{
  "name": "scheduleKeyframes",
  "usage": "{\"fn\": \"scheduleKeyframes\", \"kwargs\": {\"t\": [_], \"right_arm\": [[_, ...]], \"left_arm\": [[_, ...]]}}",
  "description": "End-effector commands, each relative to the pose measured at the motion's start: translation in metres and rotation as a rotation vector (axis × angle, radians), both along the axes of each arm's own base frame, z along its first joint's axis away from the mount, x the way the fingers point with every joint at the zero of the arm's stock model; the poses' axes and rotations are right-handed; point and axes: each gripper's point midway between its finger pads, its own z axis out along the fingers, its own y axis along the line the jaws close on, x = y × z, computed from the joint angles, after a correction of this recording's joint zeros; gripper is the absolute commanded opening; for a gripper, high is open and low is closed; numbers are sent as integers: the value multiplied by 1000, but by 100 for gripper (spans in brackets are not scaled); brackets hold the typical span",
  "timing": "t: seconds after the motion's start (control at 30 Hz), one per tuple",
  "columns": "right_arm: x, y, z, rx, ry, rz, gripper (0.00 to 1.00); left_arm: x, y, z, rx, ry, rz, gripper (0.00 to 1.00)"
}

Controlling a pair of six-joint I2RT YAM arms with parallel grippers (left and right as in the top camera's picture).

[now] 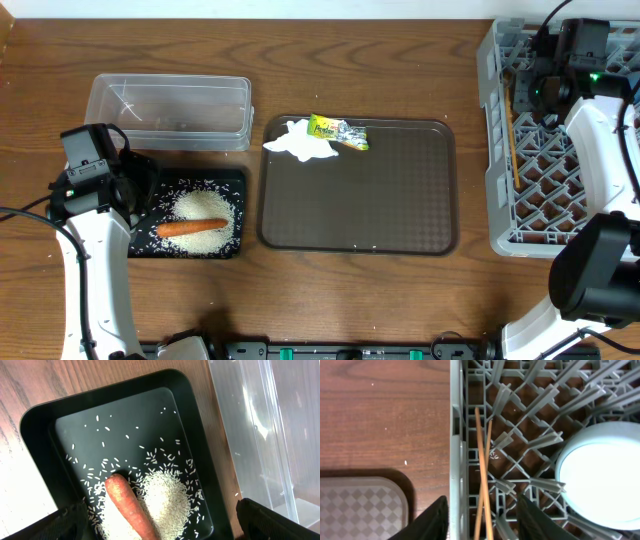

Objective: Sort waste into correct bins and load items into the dishwasher rack

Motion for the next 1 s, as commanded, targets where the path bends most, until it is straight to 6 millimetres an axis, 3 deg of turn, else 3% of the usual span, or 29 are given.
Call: {"fn": "scheduleKeyframes", "kwargs": {"t": [0.0,0.17,0.3,0.33,0.4,0.43,0.6,0.8,0.97], "right_arm": [[-3,2,3,22,5,-21,53],[-14,22,18,130,-1,-7,61],[-28,77,44,362,-24,149,65],[-31,95,52,430,-29,205,71],[-37,124,62,535,-27,285,97],[-39,136,63,568,-15,294,99],[-42,177,46,540,30,328,99],[-46,229,9,416,89,404,99],[-53,253,-5,374,121,442,99]], "left_arm": [[1,3,5,12,-4,-5,98],[1,3,5,12,-4,-6,98],[1,3,5,12,-4,-6,98],[1,3,5,12,-4,-6,98],[1,3,5,12,-4,-5,98],[1,3,5,12,-4,-6,98],[1,3,5,12,-4,-6,98],[1,3,5,12,-4,-5,98],[1,3,5,12,-4,-6,98]]}}
